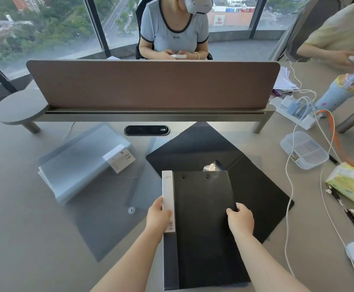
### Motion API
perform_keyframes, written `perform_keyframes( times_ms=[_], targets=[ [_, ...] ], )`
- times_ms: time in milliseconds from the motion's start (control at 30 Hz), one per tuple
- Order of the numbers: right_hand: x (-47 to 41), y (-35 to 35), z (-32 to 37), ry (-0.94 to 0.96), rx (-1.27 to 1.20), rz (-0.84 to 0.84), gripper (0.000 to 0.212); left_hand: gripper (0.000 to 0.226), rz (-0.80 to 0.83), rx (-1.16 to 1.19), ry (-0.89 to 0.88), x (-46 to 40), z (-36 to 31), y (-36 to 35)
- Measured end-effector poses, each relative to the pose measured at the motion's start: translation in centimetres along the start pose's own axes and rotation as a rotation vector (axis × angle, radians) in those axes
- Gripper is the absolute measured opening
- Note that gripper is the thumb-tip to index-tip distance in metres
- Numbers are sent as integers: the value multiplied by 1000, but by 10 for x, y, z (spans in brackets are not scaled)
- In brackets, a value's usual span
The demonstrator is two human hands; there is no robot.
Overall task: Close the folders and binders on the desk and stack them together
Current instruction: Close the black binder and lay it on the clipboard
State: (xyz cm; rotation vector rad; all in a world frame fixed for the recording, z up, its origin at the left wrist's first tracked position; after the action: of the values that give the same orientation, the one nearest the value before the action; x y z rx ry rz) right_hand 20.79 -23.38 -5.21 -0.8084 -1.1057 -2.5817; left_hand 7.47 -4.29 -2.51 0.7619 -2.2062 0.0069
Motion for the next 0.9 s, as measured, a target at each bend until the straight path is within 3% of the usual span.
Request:
perform_keyframes(
  times_ms=[200,467,667,900],
  targets=[
    [9,-11,9,31,-40,13,39,50,-66,175,16,2,2,18],
    [53,-71,50,178,35,142,44,60,-220,321,-3,10,17,101],
    [77,-110,61,232,174,210,50,59,-268,336,2,13,34,144],
    [90,-136,57,293,333,242,41,54,-272,281,32,12,56,165]
  ],
)
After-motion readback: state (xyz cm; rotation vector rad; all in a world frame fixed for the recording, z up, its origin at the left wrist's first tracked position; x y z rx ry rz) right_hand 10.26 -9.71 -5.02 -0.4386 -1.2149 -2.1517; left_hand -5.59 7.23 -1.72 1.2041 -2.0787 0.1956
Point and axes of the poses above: each hand's wrist, its own x-axis away from the middle knuckle, its own y-axis out of the back of the hand, z = x × y, the point moved 1 cm from there along -x, towards the middle knuckle, and after that the axes turned 5 degrees about z, right-handed, at the moved point
